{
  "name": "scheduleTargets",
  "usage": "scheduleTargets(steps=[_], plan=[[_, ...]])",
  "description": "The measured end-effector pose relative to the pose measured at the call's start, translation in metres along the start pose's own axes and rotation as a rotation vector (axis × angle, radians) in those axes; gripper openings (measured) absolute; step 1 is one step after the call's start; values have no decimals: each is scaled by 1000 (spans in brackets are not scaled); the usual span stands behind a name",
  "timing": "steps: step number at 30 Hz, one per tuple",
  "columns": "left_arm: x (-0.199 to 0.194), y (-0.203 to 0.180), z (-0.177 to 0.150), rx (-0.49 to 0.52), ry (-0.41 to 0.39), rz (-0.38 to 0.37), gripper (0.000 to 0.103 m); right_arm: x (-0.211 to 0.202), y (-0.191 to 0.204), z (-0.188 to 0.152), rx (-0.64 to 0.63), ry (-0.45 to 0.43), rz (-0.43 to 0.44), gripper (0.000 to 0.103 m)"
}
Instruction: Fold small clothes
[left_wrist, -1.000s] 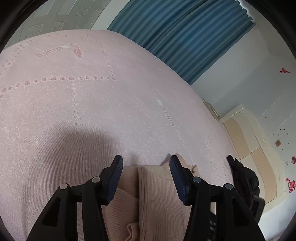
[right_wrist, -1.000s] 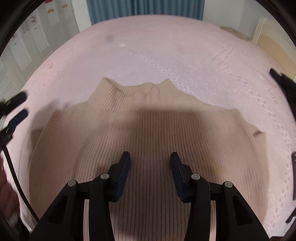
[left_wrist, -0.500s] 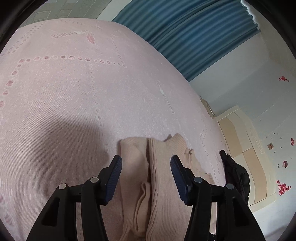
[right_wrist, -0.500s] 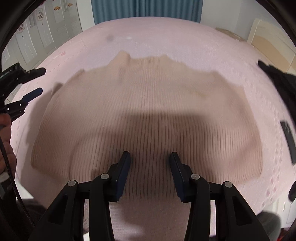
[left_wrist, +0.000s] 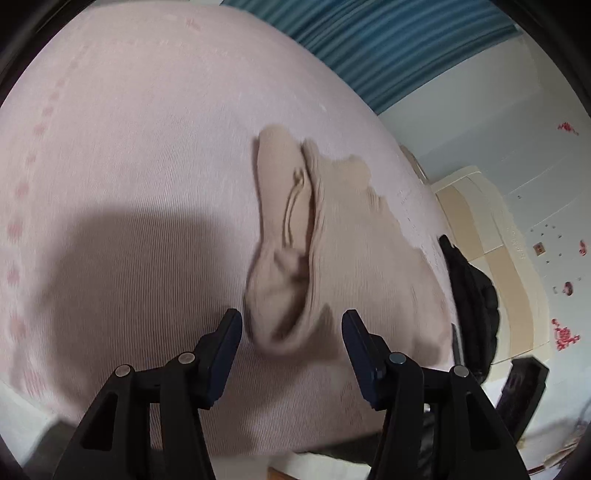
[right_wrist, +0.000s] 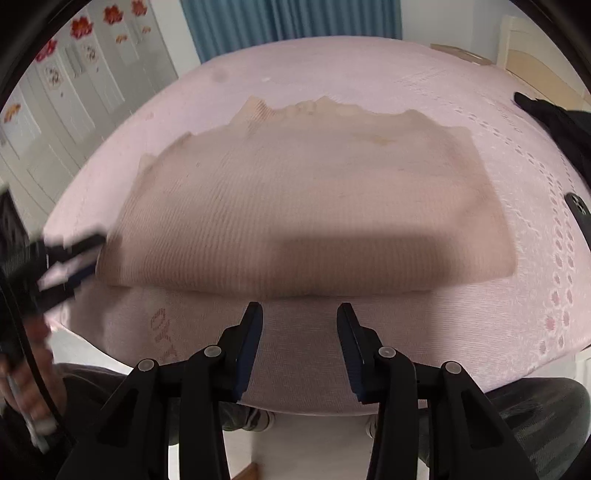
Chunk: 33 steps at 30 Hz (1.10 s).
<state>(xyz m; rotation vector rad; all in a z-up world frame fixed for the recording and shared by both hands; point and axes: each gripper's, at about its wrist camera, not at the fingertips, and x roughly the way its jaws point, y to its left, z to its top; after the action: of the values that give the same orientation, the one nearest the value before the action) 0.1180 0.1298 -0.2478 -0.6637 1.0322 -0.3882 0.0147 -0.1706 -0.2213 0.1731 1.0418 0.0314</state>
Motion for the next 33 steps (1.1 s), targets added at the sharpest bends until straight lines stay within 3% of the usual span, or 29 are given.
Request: scheduleTargets(steps=[6, 16, 19, 23, 28, 33], plan=[[-2, 7, -17, -63, -15, -48, 59, -18, -34, 9, 71, -62, 19, 41], [48, -11, 30, -120, -22, -71, 58, -30, -99, 24, 182, -171, 56, 41], [61, -22, 47, -105, -29, -1, 53, -29, -120, 19, 227, -184, 68, 41], [64, -42, 58, -87, -33, 136, 24, -26, -148, 18, 299, -188, 97, 41], [53, -83, 65, -32, -54, 235, 21, -31, -180, 18, 371, -239, 103, 41], [46, -161, 64, 81, -107, 359, 20, -24, -209, 11, 466, -221, 152, 41]])
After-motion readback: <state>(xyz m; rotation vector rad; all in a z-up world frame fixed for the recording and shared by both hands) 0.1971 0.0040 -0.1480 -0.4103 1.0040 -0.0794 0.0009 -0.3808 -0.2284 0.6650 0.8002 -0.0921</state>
